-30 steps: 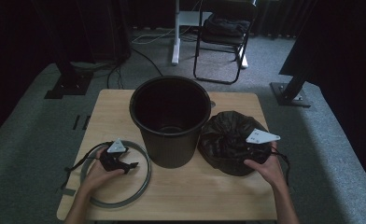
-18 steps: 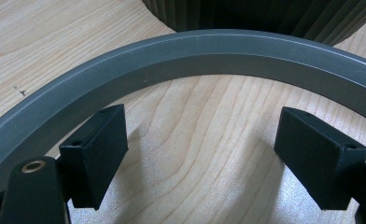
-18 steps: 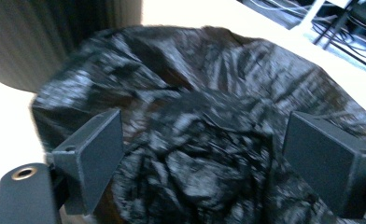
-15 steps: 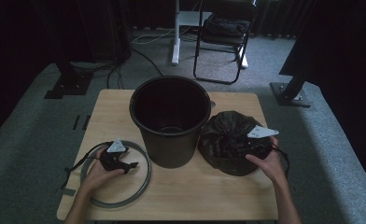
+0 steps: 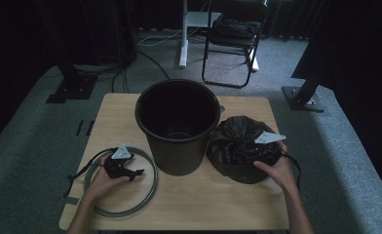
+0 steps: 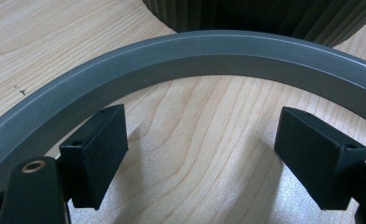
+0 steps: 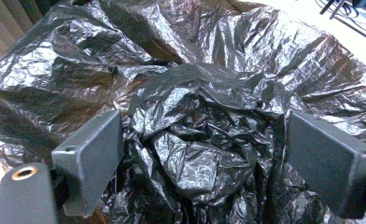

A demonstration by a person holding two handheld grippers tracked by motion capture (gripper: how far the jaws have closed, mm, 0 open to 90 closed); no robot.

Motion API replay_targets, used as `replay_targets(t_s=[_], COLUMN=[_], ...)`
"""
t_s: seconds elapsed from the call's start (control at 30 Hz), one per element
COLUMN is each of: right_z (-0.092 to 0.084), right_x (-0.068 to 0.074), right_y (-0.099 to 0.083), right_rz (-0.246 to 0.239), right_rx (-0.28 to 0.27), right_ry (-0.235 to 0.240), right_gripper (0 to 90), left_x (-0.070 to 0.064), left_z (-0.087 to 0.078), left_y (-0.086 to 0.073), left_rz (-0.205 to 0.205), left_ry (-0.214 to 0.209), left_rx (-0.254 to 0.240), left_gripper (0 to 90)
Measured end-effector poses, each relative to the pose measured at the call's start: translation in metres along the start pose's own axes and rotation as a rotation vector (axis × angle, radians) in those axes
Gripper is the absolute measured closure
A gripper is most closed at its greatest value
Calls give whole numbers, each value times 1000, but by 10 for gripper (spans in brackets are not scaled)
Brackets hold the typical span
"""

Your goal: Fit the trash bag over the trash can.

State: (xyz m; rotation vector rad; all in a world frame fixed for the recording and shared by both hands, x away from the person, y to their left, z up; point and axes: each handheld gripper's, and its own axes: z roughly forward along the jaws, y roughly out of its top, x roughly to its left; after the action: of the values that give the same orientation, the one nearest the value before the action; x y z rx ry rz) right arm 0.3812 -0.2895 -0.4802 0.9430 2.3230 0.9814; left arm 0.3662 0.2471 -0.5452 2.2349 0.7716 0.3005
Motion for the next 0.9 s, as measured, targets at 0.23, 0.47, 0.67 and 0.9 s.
replay_targets(t_s=[0.23,0.47,0.67,0.9], right_z=[6,8,12,14], right_x=[-2,-10,-7,-13], right_y=[-2,-2,-4,-4], right_rz=[0,36,32,50], right_rx=[33,39,54,69], right_ry=[-19,-28,28,4], right_gripper=[124,124,125,125], left_x=[0,0,0,0], left_z=[0,0,0,0], left_y=[0,0,0,0], left_rz=[-1,-2,-1,-1], left_ry=[-2,-1,-1,-1], left_rx=[2,0,0,0], left_gripper=[177,177,178,178])
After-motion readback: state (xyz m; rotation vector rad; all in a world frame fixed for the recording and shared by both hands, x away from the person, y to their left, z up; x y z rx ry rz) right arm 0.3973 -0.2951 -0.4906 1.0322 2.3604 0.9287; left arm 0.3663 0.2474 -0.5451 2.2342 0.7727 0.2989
